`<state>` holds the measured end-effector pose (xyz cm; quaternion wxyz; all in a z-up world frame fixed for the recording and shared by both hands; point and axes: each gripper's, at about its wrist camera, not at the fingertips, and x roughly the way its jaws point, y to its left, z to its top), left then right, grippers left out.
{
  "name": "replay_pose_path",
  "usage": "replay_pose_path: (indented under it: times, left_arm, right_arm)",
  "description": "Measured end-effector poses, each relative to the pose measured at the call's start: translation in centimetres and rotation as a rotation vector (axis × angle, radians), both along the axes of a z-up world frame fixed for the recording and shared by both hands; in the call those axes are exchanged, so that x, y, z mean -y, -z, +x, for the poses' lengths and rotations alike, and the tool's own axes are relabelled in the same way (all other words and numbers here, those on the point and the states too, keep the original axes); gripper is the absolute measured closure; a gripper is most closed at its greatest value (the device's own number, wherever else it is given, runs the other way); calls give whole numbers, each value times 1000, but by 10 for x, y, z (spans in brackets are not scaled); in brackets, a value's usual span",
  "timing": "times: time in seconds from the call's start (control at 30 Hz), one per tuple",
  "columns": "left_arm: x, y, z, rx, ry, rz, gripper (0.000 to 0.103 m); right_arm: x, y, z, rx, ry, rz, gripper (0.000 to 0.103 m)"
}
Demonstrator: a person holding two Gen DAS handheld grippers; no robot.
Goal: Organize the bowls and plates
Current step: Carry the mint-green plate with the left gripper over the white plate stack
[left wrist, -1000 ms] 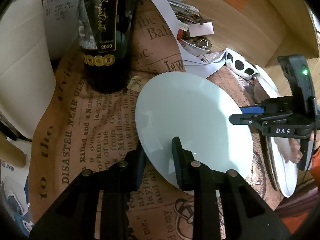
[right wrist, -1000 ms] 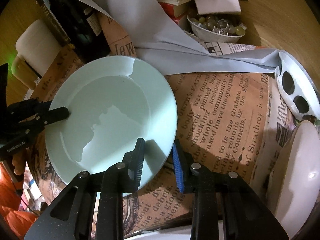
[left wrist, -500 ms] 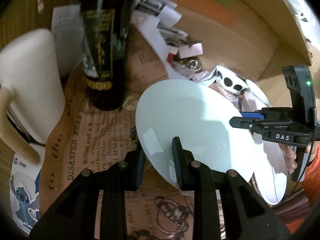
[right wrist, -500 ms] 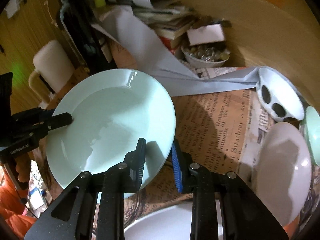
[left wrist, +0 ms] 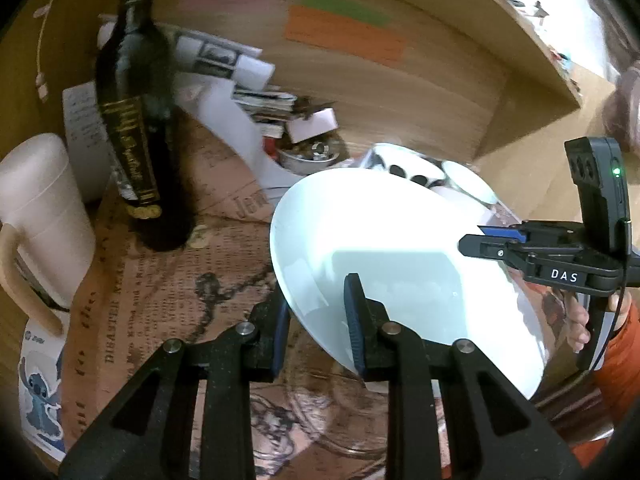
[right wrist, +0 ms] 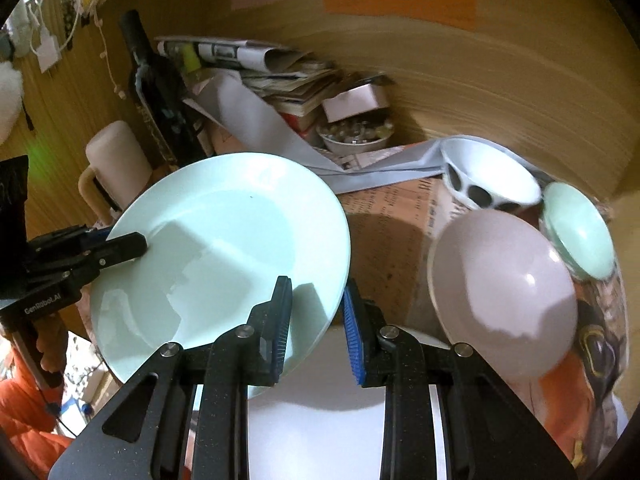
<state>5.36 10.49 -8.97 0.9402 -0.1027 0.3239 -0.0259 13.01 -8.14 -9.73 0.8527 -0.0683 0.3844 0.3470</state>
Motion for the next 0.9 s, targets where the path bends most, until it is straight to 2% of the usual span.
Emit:
replay_pose_path:
  times: [0.53,0.9]
  left_arm:
    - [69,-6,-19,14,102,30,77]
    - [99,15,-15,-40,162,33,77]
  right_arm:
    - [75,4,-49,18,104,54,80]
    - [106,30,-62,-24,171,79,80]
